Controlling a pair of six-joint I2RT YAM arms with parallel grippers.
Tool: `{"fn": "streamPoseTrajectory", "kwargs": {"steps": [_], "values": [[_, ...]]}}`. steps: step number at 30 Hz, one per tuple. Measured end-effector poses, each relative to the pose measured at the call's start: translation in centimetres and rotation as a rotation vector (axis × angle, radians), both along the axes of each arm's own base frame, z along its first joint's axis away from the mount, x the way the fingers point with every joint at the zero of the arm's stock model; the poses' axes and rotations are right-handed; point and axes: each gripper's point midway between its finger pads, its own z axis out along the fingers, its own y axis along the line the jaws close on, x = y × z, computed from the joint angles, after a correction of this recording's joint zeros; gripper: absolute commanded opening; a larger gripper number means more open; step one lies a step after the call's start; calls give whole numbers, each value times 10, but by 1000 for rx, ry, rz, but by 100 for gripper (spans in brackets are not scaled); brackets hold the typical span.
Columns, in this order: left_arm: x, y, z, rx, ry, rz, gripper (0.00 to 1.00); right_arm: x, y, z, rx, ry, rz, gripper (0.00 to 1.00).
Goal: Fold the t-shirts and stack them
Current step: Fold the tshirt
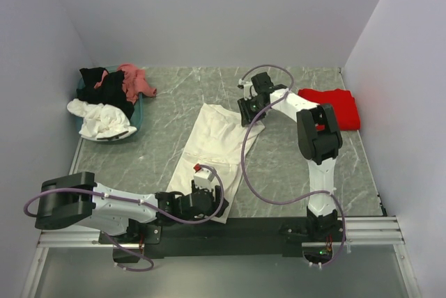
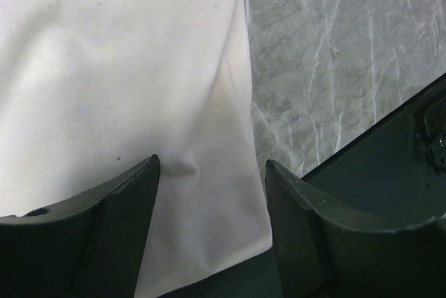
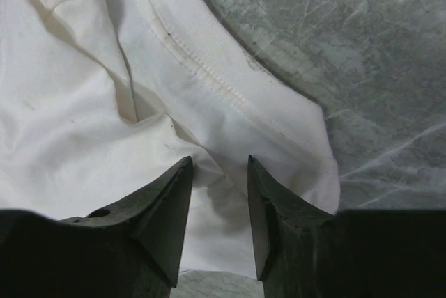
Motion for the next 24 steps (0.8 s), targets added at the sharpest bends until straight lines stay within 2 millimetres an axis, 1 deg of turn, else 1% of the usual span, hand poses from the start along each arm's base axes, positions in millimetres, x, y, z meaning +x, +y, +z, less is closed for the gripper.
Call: {"fn": "streamPoseTrajectory", "kwargs": {"steps": [3, 5, 8, 11, 12, 14, 15, 19, 21, 24], "values": [[0, 0, 0, 0, 0, 1, 68, -2, 1, 0, 3, 6, 8, 37], [0, 0, 0, 0, 0, 1, 68, -3, 2, 0, 9, 10, 17, 35], [0, 0, 0, -3, 4, 5, 68, -6, 4, 0, 15, 16, 30, 29], [0, 0, 0, -5, 5, 6, 68, -9, 5, 0, 21, 24, 44, 18], [0, 0, -1, -6, 5, 6, 68, -10, 6, 0, 24, 28, 47, 11], [0, 0, -1, -9, 6, 8, 68, -12, 7, 0, 26, 34, 52, 3], [0, -1, -1, -10, 6, 8, 68, -12, 7, 0, 25, 35, 54, 0], [0, -3, -2, -17, 6, 8, 67, -11, 8, 3, 22, 33, 52, 0], [1, -5, -2, -23, 7, 9, 67, -6, 8, 8, 21, 19, 49, 0], [1, -8, -2, -32, 6, 9, 67, 7, 12, 20, 27, -20, 44, 0]]}}
